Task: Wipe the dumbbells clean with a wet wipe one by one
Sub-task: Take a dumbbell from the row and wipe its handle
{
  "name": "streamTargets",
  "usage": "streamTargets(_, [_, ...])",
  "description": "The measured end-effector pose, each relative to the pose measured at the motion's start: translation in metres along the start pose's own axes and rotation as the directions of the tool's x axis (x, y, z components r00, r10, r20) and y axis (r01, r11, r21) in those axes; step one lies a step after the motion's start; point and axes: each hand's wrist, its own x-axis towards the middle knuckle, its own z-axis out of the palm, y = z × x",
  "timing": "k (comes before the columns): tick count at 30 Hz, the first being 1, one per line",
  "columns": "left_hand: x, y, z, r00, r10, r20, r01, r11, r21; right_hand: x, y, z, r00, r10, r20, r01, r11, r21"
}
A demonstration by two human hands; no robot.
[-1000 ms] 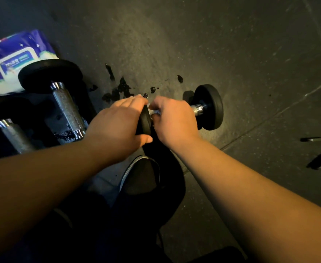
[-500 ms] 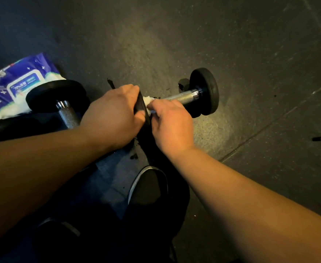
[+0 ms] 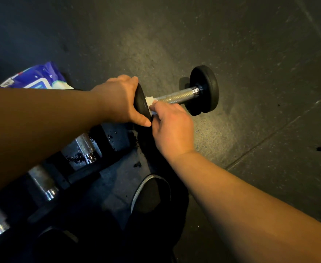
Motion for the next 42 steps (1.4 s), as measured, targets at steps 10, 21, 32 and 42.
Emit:
streamTargets(10, [-0.007, -0.004, -0.006, 0.977, 0.014, -0.214, -0.029, 0.998, -0.064, 0.003, -0.019, 0.016, 0.744, 0.634, 0.213, -0.651, 0.612, 0.449])
streamTargets(21, [0.003, -0.003, -0.017, 0.997, -0.012, -0.076, -0.004, 0.977, -0.211, 0.046, -0.029, 0.004, 0.204, 0.733, 0.649, -0.7, -0.354, 0.62])
streamTargets(32, [0.0, -0.005, -0.011, 0.992, 0.018, -0.122, -0.04, 0.983, -0.181, 0.031, -0.015, -0.009, 0.335, 0.731, 0.595, -0.706, -0.223, 0.672])
streamTargets(42, [-0.006, 0.001, -0.007, 0.991, 0.035, -0.132, -0.051, 0.991, -0.121, 0.046, 0.027, -0.054, 0.992, 0.023, 0.121, 0.046, 0.841, -0.538])
